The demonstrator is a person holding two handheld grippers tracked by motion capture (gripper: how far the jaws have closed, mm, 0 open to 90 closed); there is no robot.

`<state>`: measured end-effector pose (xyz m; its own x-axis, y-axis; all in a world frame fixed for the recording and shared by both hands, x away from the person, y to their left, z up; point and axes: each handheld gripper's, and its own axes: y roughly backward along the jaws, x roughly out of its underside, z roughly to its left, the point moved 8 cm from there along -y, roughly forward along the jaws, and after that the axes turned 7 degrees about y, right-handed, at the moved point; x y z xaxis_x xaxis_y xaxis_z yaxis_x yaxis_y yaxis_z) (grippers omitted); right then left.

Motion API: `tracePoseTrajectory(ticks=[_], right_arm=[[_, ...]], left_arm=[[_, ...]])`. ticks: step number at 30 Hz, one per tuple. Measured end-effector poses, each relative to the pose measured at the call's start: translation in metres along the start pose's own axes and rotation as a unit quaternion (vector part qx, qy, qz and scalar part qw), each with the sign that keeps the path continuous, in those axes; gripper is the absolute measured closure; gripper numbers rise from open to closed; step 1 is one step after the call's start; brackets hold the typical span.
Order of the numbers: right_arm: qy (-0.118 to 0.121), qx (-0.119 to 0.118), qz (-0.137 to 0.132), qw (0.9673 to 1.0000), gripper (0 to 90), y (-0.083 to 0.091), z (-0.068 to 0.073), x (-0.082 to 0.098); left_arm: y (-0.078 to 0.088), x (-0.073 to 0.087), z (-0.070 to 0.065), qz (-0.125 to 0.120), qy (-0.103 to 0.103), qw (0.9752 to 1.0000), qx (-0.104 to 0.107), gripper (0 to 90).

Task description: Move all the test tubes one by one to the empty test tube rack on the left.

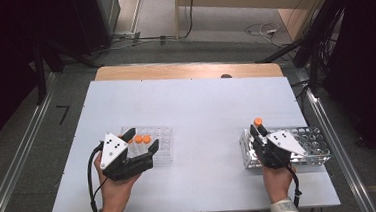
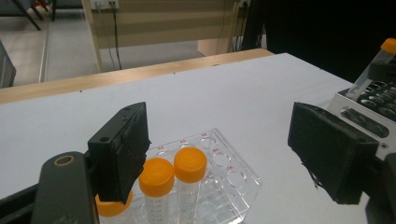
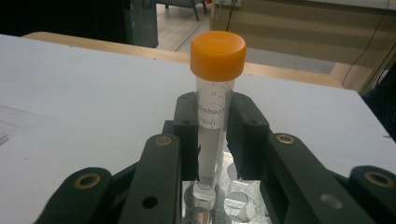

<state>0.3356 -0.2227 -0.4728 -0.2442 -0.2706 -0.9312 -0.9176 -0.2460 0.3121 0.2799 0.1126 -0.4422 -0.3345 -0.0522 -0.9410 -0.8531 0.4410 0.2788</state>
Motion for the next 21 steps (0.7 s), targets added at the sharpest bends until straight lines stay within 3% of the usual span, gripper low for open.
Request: tracePoseTrajectory(ticks=[13, 17, 21], right_arm=[[-0.007, -0.002, -0.036, 0.9993, 72.2, 0.022, -0.005, -0.025], [-0.004, -0.019, -0.044, 0.9988, 72.3, 0.029, 0.001, -0.032], [0.007, -0.053, -0.045, 0.9976, 72.2, 0.032, 0.017, -0.035]], left_arm=[[-0.001, 0.0, 0.0, 0.001, -0.001, 1.0, -0.006, 17.7], [-0.001, 0.001, -0.001, 0.002, -0.002, 1.0, -0.004, 17.7], [-0.001, 0.001, -0.003, 0.002, -0.003, 1.0, -0.001, 17.8]])
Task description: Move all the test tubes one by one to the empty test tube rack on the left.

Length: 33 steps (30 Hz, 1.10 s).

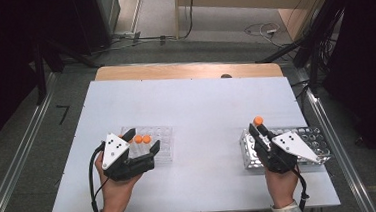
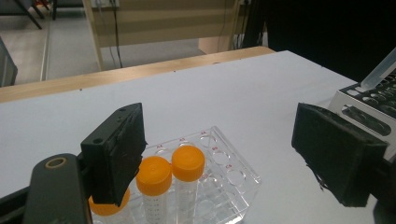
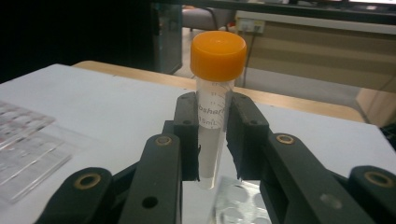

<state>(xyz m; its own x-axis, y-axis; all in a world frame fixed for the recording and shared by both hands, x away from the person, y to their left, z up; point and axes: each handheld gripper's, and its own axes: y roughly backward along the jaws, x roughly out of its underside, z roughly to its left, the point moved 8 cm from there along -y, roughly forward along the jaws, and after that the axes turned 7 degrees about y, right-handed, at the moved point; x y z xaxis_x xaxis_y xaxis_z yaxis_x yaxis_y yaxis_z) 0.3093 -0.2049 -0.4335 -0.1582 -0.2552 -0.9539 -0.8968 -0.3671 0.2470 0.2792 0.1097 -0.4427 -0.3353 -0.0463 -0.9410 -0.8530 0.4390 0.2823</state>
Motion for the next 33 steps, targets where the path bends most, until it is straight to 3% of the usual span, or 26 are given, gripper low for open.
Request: tracePoseTrajectory(ticks=[8, 23, 28, 33], right_arm=[[0.006, -0.059, 0.016, 0.9981, 72.3, -0.007, 0.035, 0.005], [0.032, -0.131, 0.045, 0.9899, 72.3, -0.018, 0.089, 0.024], [0.039, -0.15, 0.049, 0.9867, 72.3, -0.018, 0.104, 0.026], [0.053, -0.172, 0.056, 0.982, 72.3, -0.018, 0.123, 0.031]], left_arm=[[0.0, 0.001, -0.005, 0.002, -0.004, 1.0, 0.008, 17.9], [-0.006, 0.01, -0.029, 0.021, -0.025, 0.9986, 0.041, 19.4], [-0.011, 0.019, -0.044, 0.028, -0.025, 0.9972, 0.066, 20.6], [-0.015, 0.027, -0.064, 0.036, -0.04, 0.9942, 0.093, 21.8]])
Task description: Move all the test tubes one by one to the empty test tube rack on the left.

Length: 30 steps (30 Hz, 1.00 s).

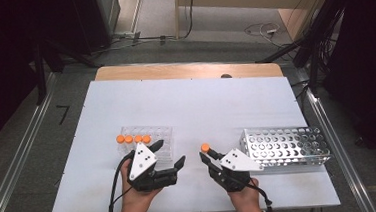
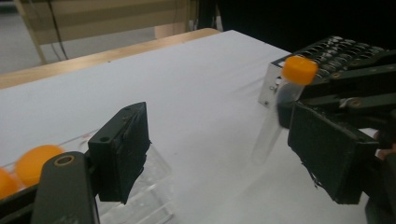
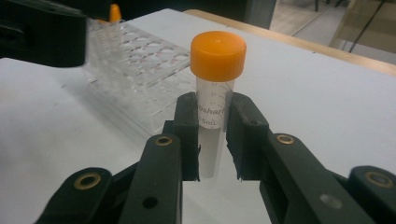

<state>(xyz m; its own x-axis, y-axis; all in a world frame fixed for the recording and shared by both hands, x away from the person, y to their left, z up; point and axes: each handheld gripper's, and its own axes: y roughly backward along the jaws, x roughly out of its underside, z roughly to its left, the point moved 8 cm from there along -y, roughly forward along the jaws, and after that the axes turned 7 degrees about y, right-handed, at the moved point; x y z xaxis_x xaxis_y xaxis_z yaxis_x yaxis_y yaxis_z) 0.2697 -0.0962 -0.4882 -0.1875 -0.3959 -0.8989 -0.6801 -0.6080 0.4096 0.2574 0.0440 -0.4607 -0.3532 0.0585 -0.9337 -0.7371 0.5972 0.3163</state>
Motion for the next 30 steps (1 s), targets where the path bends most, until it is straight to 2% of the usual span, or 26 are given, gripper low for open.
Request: tracePoseTrajectory(ticks=[7, 15, 21, 30], right_arm=[[0.01, -0.026, 0.003, 0.9996, 72.3, -0.007, 0.019, 0.0], [0.019, -0.046, 0.007, 0.9987, 72.3, -0.012, 0.036, 0.001], [0.019, -0.051, 0.003, 0.9985, 72.3, -0.011, 0.039, -0.001], [0.017, -0.053, 0.003, 0.9984, 72.2, -0.01, 0.039, -0.001]], left_arm=[[-0.004, 0.005, -0.017, 0.001, -0.014, 0.9995, 0.027, 32.0], [-0.006, 0.006, -0.024, -0.002, -0.02, 0.9988, 0.044, 46.2], [-0.007, 0.009, -0.027, 0.005, -0.028, 0.9984, 0.049, 59.1], [-0.008, 0.01, -0.027, 0.008, -0.035, 0.9983, 0.047, 68.8]])
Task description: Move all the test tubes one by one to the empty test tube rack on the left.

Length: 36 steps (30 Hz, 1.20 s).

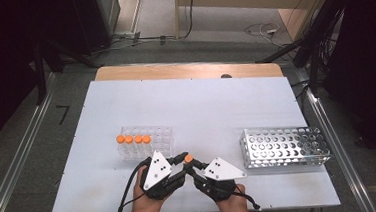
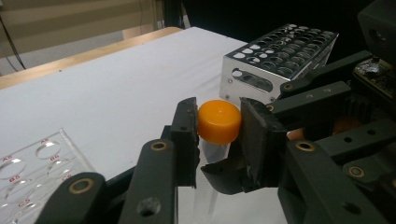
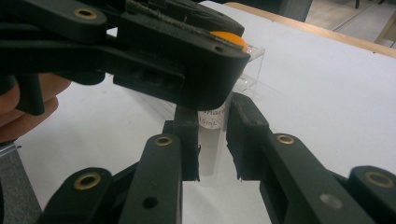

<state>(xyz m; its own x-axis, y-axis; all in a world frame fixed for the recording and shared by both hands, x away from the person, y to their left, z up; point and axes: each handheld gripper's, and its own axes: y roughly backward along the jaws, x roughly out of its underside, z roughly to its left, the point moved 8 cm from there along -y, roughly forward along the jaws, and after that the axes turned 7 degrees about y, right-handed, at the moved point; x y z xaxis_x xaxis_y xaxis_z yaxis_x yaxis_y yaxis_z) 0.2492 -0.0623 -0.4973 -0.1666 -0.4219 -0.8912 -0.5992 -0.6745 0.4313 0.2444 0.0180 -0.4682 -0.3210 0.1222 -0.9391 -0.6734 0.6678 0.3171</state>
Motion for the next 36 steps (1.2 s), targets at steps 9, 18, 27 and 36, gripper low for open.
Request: tracePoseTrajectory(ticks=[9, 18, 27, 36], right_arm=[[-0.006, -0.007, -0.004, 1.0, 56.7, 0.0, 0.0, -0.001], [-0.025, -0.008, 0.007, 0.9996, 24.1, 0.0, -0.009, 0.003], [-0.03, 0.0, 0.011, 0.9995, 22.5, -0.001, -0.011, 0.006], [-0.033, 0.001, 0.011, 0.9994, 22.6, -0.001, -0.012, 0.007]], left_arm=[[0.001, -0.003, 0.003, 0.0, 0.007, 1.0, 0.003, 70.5], [0.015, -0.021, 0.022, -0.032, 0.027, 0.999, -0.014, 70.5], [0.039, -0.044, 0.047, -0.072, 0.051, 0.9952, -0.042, 70.5], [0.051, -0.051, 0.07, -0.087, 0.05, 0.9911, -0.087, 70.6]])
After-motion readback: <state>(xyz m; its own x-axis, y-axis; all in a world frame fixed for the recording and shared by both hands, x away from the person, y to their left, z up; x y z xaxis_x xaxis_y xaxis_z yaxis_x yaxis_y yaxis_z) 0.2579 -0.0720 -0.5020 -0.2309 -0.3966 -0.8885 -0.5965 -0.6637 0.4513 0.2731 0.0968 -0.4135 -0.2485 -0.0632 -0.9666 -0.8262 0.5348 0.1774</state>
